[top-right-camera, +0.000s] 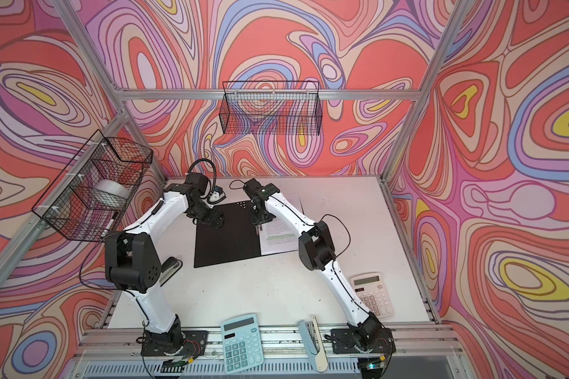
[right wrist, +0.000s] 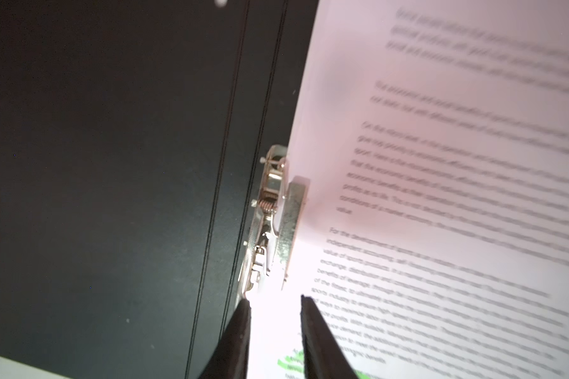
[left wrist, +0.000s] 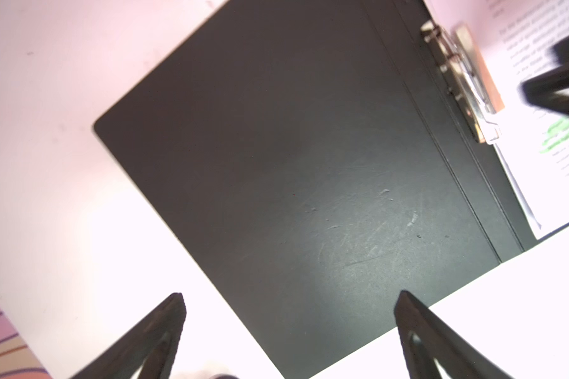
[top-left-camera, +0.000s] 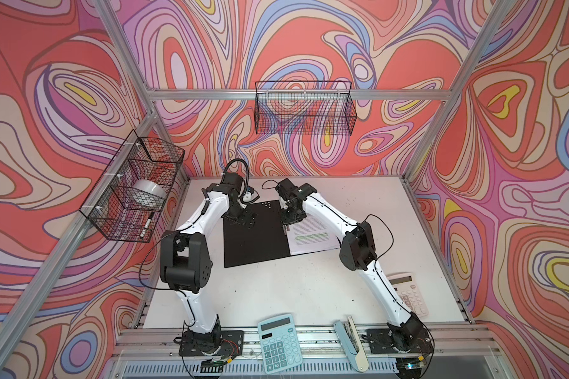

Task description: Put the files into the folder

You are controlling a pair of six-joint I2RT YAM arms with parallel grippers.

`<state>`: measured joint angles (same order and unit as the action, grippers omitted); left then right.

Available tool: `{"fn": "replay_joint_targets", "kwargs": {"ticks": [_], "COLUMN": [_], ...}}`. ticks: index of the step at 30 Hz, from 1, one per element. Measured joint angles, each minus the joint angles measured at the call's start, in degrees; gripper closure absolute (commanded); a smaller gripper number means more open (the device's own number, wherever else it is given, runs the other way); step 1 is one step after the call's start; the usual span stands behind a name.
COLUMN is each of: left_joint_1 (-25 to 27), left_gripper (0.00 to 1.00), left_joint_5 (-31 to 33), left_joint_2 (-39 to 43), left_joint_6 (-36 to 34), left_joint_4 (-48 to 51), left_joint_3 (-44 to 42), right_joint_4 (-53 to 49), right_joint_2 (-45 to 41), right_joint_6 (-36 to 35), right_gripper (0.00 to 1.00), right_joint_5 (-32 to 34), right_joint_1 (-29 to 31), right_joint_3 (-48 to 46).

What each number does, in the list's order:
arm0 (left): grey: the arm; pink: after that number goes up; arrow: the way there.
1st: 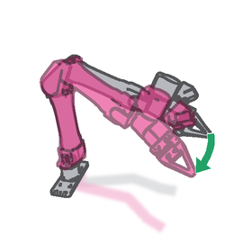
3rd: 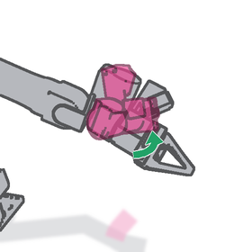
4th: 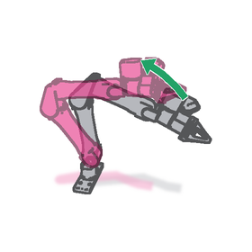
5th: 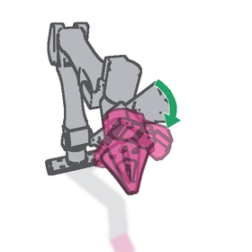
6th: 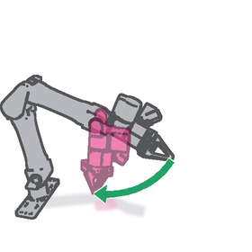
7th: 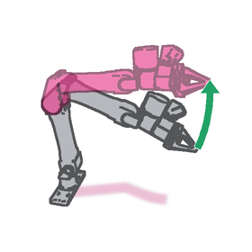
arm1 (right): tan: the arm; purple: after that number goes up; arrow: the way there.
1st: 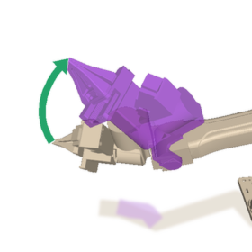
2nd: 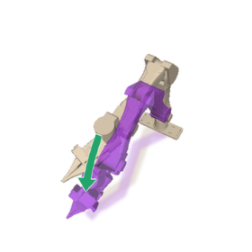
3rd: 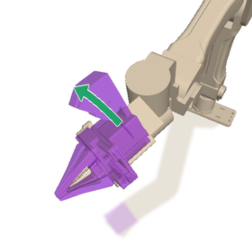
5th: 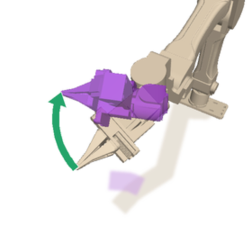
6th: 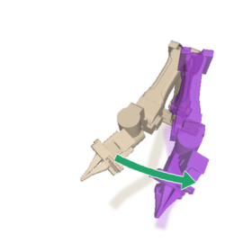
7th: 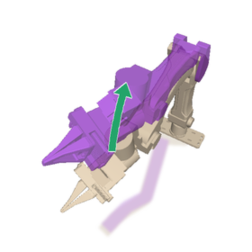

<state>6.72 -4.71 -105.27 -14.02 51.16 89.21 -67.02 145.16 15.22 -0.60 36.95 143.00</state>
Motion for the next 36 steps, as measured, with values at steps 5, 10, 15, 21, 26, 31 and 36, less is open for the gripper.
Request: {"fn": "replay_joint_targets", "kwargs": {"ticks": [5,10,15,21,26,31,36], "left_joint_1": [-3.4,-4.6,-4.6,-4.9,-6.2,-8.1,-8.6], "left_gripper": [0.00,0.00,0.00,0.00,0.00,0.00,0.00], "left_joint_5": [0.3,0.2,0.2,0.9,0.1,-1.9,-3.9], "left_joint_2": [-1.7,-6.5,-10.3,-11.6,-12.4,-15.6,-17.7], "left_joint_6": [2.8,5.7,8.4,11.4,14.7,17.0,18.4], "left_joint_4": [0.1,1.2,2.1,3.3,3.9,4.9,6.0], "left_joint_3": [-0.1,1.3,2.4,3.9,4.6,5.6,5.6], "right_joint_4": [7.4,13.3,16.8,20.7,23.0,24.7,25.6], "right_joint_2": [-11.6,-16.8,-16.8,-16.8,-15.9,-15.6,-15.3], "right_joint_6": [2.0,3.0,3.5,5.1,6.1,6.9,7.4], "right_gripper": [0.69,0.69,0.68,0.68,0.67,0.67,0.67], "right_joint_5": [-0.9,-4.0,-6.5,-12.0,-15.4,-17.6,-20.2], "right_joint_1": [-5.2,-13.8,-19.2,-23.3,-26.4,-28.3,-29.4], "right_joint_3": [-11.9,-18.6,-24.2,-29.6,-31.2,-32.6,-34.3]}}
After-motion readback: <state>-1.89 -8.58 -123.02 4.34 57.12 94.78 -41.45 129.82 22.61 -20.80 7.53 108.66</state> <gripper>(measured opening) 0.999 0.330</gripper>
